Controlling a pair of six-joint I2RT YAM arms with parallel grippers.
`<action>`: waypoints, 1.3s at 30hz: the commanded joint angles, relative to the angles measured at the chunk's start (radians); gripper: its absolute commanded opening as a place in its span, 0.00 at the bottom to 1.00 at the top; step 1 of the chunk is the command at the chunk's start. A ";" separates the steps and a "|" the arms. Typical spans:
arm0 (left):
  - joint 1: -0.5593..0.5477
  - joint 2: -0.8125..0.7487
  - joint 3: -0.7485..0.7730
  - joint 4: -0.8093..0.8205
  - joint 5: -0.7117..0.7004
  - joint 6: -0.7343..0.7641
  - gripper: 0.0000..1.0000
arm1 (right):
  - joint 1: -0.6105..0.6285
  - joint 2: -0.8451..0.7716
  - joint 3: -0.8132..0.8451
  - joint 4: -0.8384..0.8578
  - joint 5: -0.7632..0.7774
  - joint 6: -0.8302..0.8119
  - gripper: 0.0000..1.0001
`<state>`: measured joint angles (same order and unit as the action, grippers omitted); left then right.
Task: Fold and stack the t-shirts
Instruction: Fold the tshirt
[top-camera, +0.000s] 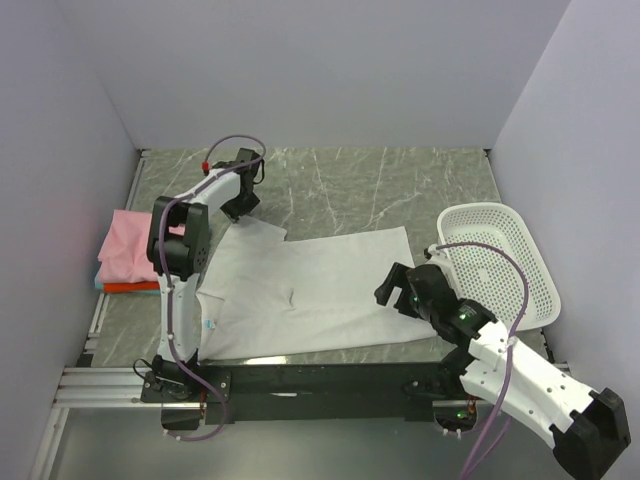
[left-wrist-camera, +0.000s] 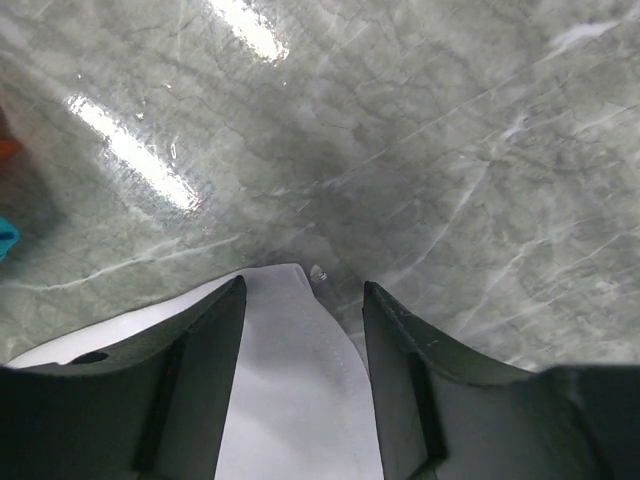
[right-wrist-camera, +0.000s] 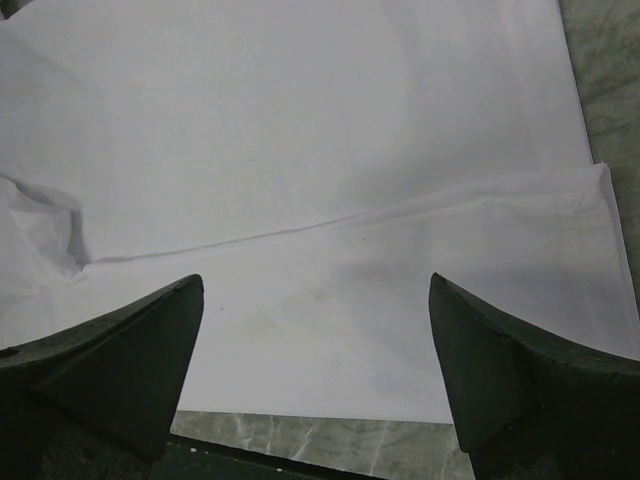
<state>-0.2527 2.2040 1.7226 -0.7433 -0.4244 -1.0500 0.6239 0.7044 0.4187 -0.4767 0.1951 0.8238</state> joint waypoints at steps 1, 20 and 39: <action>-0.003 0.055 0.066 -0.103 -0.005 0.022 0.54 | 0.003 0.004 -0.001 0.049 0.006 -0.015 1.00; -0.005 0.011 -0.015 0.024 0.141 0.128 0.01 | 0.005 0.033 0.098 -0.084 0.202 -0.078 1.00; -0.011 -0.420 -0.442 0.323 0.173 0.186 0.01 | -0.260 0.716 0.673 -0.034 0.122 -0.225 0.89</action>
<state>-0.2558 1.8629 1.2953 -0.4904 -0.2569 -0.8837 0.3969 1.3193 0.9794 -0.5377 0.3489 0.6468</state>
